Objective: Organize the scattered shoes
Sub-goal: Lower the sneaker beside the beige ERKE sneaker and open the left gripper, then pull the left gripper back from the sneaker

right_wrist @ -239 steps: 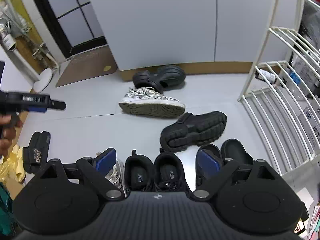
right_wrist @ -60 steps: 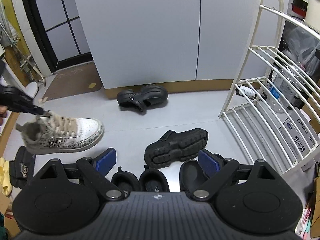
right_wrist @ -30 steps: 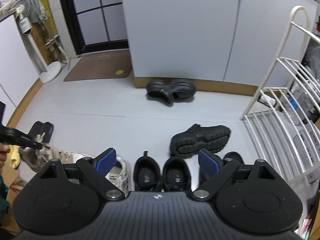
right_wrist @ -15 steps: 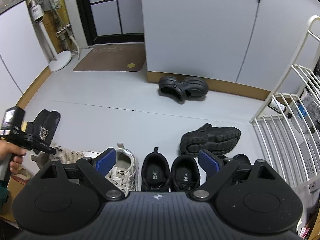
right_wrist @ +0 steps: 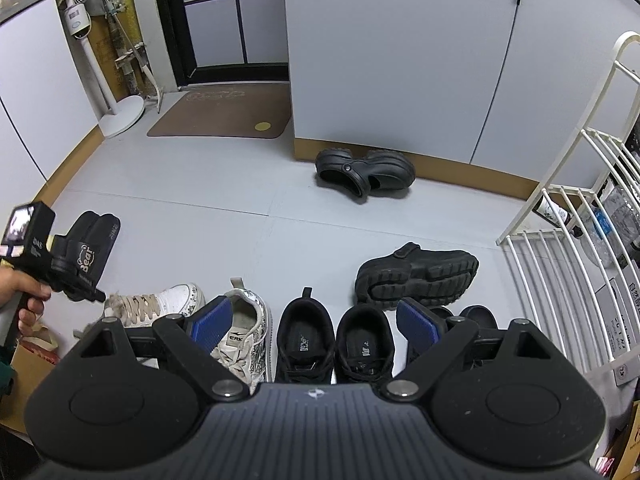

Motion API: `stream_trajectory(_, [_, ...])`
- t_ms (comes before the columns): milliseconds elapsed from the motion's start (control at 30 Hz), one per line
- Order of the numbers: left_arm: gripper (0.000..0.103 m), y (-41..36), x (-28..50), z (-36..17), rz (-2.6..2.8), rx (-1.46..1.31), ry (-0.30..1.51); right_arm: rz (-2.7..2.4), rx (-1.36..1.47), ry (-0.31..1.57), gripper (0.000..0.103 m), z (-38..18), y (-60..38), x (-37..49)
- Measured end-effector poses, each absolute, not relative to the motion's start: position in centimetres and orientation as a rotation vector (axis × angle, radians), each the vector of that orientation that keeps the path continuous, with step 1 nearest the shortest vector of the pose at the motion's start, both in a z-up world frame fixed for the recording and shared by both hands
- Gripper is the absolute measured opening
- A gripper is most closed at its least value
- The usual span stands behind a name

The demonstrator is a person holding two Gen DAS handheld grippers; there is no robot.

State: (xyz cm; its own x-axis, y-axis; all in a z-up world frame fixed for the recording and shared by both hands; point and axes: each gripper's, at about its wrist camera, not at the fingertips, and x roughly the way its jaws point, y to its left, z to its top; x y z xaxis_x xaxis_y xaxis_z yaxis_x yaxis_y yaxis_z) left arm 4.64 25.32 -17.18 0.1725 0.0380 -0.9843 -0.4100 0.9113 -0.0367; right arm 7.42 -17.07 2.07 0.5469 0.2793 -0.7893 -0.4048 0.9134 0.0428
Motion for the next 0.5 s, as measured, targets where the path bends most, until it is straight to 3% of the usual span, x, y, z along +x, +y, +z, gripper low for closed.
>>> stream_trajectory(33, [0.025,25.2,4.7,-16.3,0.324,-0.318,1.354,0.414,-0.151,0.903,0.092,2.1,-17.0,7.3])
stream_trajectory(200, [0.050,24.8,4.6,-12.0,0.341,-0.318,1.273,0.476,-0.147,0.886,0.092,2.2,-16.3,6.8])
stream_trajectory(333, [0.056,24.2,4.1,-9.2,0.369,-0.330,1.211,0.528,-0.169,0.874,0.092,1.9,-15.6,6.5])
stream_trajectory(500, [0.075,22.6,3.5,-7.1,0.334,-0.282,1.175,0.569,-0.243,0.874,0.092,0.8,-14.2,6.0])
